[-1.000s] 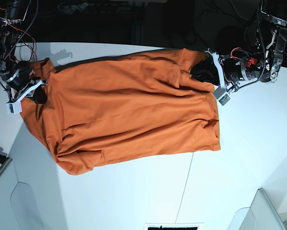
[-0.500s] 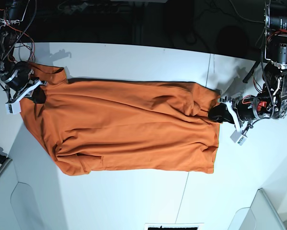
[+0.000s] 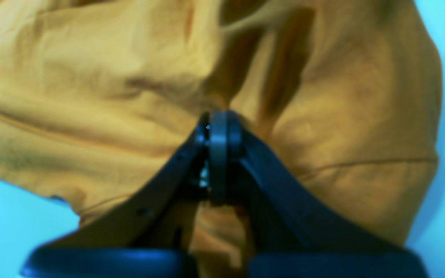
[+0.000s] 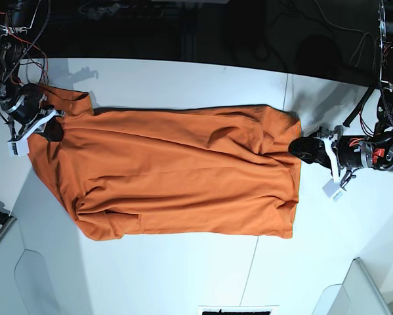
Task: Layout the t-shirt on the table in an organized manner, then fold the t-shirt properly
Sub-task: 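Regrasp the shirt edge with the left gripper and lift it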
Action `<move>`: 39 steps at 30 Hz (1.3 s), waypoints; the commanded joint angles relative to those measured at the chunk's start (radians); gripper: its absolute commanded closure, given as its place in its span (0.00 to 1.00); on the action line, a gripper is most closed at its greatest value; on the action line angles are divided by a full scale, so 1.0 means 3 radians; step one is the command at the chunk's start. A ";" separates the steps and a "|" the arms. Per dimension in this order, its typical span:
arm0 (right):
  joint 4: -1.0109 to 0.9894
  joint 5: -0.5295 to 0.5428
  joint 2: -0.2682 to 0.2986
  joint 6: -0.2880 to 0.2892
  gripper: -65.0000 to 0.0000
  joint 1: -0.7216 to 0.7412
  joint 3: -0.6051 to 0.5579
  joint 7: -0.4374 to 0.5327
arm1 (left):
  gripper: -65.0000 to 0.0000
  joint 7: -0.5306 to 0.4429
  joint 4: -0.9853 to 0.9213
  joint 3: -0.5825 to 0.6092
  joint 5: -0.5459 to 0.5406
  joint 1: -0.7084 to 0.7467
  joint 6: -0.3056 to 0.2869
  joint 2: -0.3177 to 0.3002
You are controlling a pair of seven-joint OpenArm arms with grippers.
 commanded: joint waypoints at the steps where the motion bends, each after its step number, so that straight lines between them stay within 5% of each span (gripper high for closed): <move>1: 0.0019 -0.0050 0.0051 -0.0024 1.00 0.0019 0.0009 -0.0061 | 0.51 -0.0022 0.0117 -0.0023 -0.0093 -0.0006 -0.0029 -0.0061; 5: 0.0018 -0.0052 0.0053 -0.0024 1.00 0.0018 0.0009 -0.0064 | 0.49 -0.0225 0.0206 -0.0023 0.0175 0.0062 -0.0029 0.0009; 9: 0.0018 -0.0052 0.0052 -0.0024 1.00 0.0017 0.0009 -0.0078 | 0.49 -0.0754 0.0184 -0.0023 0.0924 0.0041 -0.0013 0.0126; 11: 0.0018 -0.0051 0.0052 -0.0024 1.00 0.0018 0.0009 -0.0076 | 0.49 -0.0945 0.0135 -0.0023 0.1249 0.0023 0.0202 0.0188; 14: 0.0018 -0.0050 0.0042 -0.0024 1.00 0.0019 0.0009 -0.0075 | 0.49 -0.1078 0.0047 -0.0023 0.1385 -0.0053 0.0268 0.0252; 23: 0.0018 -0.0051 0.0036 -0.0025 1.00 0.0018 0.0009 -0.0097 | 0.49 -0.1067 -0.0285 -0.0023 0.1404 -0.0268 0.0267 0.0333; 27: 0.0018 -0.0050 0.0036 -0.0024 1.00 0.0019 0.0009 -0.0083 | 0.49 -0.0825 -0.0347 -0.0024 0.1169 -0.0270 0.0211 0.0328; 32: 0.0018 -0.0053 0.0036 -0.0024 1.00 -0.0001 0.0009 -0.0086 | 0.49 -0.0563 -0.0100 -0.0031 0.0750 -0.0178 -0.0027 0.0303; 39: 0.0018 -0.0064 0.0036 -0.0024 1.00 0.0009 0.0009 -0.0088 | 0.49 -0.0557 0.0360 -0.0029 0.0706 0.0060 -0.0029 0.0328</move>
